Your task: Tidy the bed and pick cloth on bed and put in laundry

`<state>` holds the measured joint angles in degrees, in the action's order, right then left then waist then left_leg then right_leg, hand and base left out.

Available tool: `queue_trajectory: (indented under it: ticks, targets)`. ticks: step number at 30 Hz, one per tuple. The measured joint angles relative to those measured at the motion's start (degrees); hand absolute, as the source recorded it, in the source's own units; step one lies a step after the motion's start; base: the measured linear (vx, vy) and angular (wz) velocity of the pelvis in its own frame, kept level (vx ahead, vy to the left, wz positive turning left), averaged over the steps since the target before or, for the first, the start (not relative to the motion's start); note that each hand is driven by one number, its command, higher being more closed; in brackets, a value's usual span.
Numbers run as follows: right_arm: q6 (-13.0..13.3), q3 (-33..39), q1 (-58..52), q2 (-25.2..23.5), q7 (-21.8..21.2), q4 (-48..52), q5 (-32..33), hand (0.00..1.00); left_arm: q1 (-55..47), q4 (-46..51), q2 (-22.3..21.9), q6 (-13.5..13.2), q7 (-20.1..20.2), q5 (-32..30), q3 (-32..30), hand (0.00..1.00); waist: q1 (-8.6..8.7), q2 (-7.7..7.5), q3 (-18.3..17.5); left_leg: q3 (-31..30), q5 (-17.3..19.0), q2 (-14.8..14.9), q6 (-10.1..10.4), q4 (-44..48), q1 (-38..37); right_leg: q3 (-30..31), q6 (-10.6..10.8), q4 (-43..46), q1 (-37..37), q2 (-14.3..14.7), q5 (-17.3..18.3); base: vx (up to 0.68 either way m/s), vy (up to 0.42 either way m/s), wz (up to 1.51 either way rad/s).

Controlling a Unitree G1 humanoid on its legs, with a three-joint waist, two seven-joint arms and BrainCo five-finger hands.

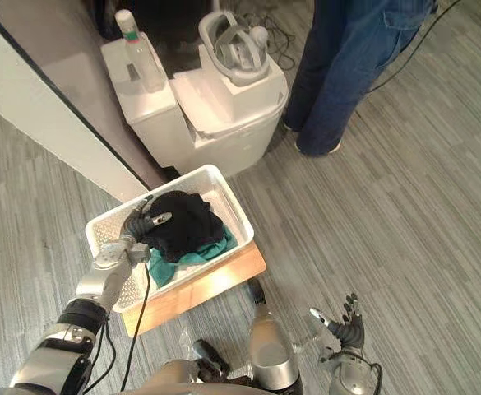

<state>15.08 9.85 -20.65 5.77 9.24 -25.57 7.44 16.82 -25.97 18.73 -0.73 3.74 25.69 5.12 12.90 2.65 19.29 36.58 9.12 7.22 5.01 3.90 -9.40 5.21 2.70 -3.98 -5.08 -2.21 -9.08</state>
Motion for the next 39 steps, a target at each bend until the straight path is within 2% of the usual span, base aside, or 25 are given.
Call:
queue_trajectory:
  ticks: [5,6,10,11,13,17,20,23,26,27,29,30,32,35,39]
  targets:
    - [-2.2,1.7,0.1,0.0,-1.4,-7.7,-2.1,0.00,-5.8,6.8,0.6,0.5,4.6,1.5,-3.4,0.00,-1.23,2.04,-5.3,-2.5,-0.6,0.1,0.5,-2.1,-2.0,-2.8,-0.2,-1.4,3.0,0.1,0.2,0.02,-0.011,0.24]
    - [-2.5,1.7,0.1,0.0,-1.7,-9.0,-2.1,0.00,-6.9,9.5,1.4,1.7,6.1,3.1,-4.0,0.00,-1.49,2.26,-6.2,-2.9,-0.6,0.2,0.6,-2.4,-2.5,-3.2,-0.1,-1.4,3.7,0.1,0.6,0.00,0.000,0.24]
    - [-3.6,2.4,0.6,0.0,-2.4,-12.0,-2.1,0.00,-9.1,14.2,3.8,4.2,9.5,5.0,-5.7,0.00,-3.15,2.27,-9.1,-4.1,-0.7,0.0,0.5,-2.8,-3.3,-4.6,0.1,-1.5,4.8,-0.1,0.9,-0.01,-0.004,0.17]
    - [-3.9,3.2,0.8,0.0,-2.5,-13.3,-2.1,0.00,-9.3,15.8,4.8,5.0,9.8,5.5,-5.9,0.00,-3.93,1.96,-9.6,-4.6,-0.7,0.0,0.5,-2.9,-3.8,-5.0,0.1,-1.5,5.6,-0.2,1.0,-0.03,-0.008,0.18]
    - [-4.3,3.8,0.9,0.0,-2.7,-14.6,-2.1,0.00,-9.4,17.4,5.2,5.2,9.6,6.6,-6.9,0.00,-4.45,1.61,-10.6,-5.2,-0.7,-0.1,0.4,-2.9,-3.6,-5.5,0.1,-1.5,5.6,-0.5,1.1,-0.04,-0.017,0.17]
    - [-5.6,6.1,3.0,0.0,-4.1,-18.2,-2.0,0.00,-10.7,23.2,6.7,4.2,6.8,7.0,-11.6,0.00,-5.00,1.03,-11.7,-6.1,-0.9,-0.6,0.2,-3.5,-3.5,-6.2,0.2,-1.5,5.7,-0.9,1.1,-0.04,-0.023,0.08]
    - [-6.6,8.0,2.9,-0.1,-5.3,-19.7,-1.8,0.00,-11.7,25.8,6.3,2.5,2.0,8.1,-15.4,0.00,-5.96,1.22,-12.4,-7.0,-1.1,-0.7,0.0,-3.9,-3.4,-6.9,0.3,-1.6,5.8,-1.1,1.3,-0.03,-0.035,0.11]
    - [-8.0,9.3,3.0,-0.1,-6.7,-21.6,-0.8,0.00,-17.2,26.6,2.3,2.8,-3.8,14.6,-21.1,0.00,-6.40,1.09,-13.5,-8.8,-1.8,-1.0,0.0,-4.9,-3.4,-8.7,0.5,-1.8,6.1,-1.3,1.9,0.00,-0.034,0.28]
    - [-8.5,10.0,3.0,-0.1,-7.6,-23.3,-0.8,0.00,-23.7,20.9,-3.1,3.2,-6.3,16.4,-22.8,0.00,-7.82,0.47,-14.3,-9.5,-1.9,-1.0,-0.1,-5.1,-3.4,-9.3,0.6,-1.8,6.5,-1.4,2.4,0.01,-0.018,0.17]
    - [-8.6,10.0,3.2,-0.3,-8.2,-24.1,-0.8,0.00,-26.4,16.0,-5.4,3.8,-6.7,17.2,-23.6,0.00,-8.69,0.57,-14.7,-10.1,-1.9,-1.1,-0.1,-5.1,-3.4,-9.8,0.6,-1.8,6.8,-1.6,2.5,0.01,-0.012,0.21]
    - [-8.7,10.0,3.8,-0.7,-8.8,-25.2,-0.8,0.00,-29.9,7.1,-7.9,3.9,-6.6,19.5,-23.8,0.00,-9.28,-0.24,-14.9,-10.7,-1.8,-1.1,-0.2,-5.1,-3.5,-10.6,0.9,-1.8,7.2,-1.8,2.8,0.00,-0.011,0.21]
    - [-8.8,10.0,4.4,-1.0,-9.1,-26.1,-0.1,0.00,-32.5,1.9,-9.4,4.0,-6.0,19.9,-24.1,0.00,-9.84,-1.02,-15.1,-11.0,-1.7,-1.2,-0.3,-5.1,-3.5,-10.8,1.1,-1.8,7.4,-1.8,3.0,-0.01,-0.015,0.10]
    - [-8.8,10.0,4.8,-1.5,-9.6,-26.3,1.3,0.00,-35.8,-6.3,-11.5,4.4,-3.9,19.8,-24.3,0.00,-10.76,-1.47,-15.3,-11.0,-1.5,-1.2,-0.2,-5.1,-3.5,-10.9,1.1,-1.8,7.5,-1.9,3.1,0.00,-0.013,0.07]
    - [-8.8,12.1,6.2,-2.9,-11.7,-27.7,2.4,0.00,-38.5,-17.5,-14.4,5.4,-0.8,15.1,-23.4,0.00,-11.02,-2.73,-16.1,-11.7,-1.3,-1.4,-0.3,-5.1,-3.6,-11.5,1.4,-1.8,7.7,-2.0,3.5,0.00,-0.008,0.10]
    - [-9.2,12.3,8.0,-3.3,-12.9,-30.3,2.3,0.00,-37.4,-26.0,-16.4,5.7,2.4,7.0,-23.0,0.00,-11.05,-2.24,-16.1,-11.9,-1.1,-1.5,-0.3,-5.2,-3.6,-11.8,1.4,-1.8,7.8,-2.1,3.6,-0.01,-0.005,0.03]
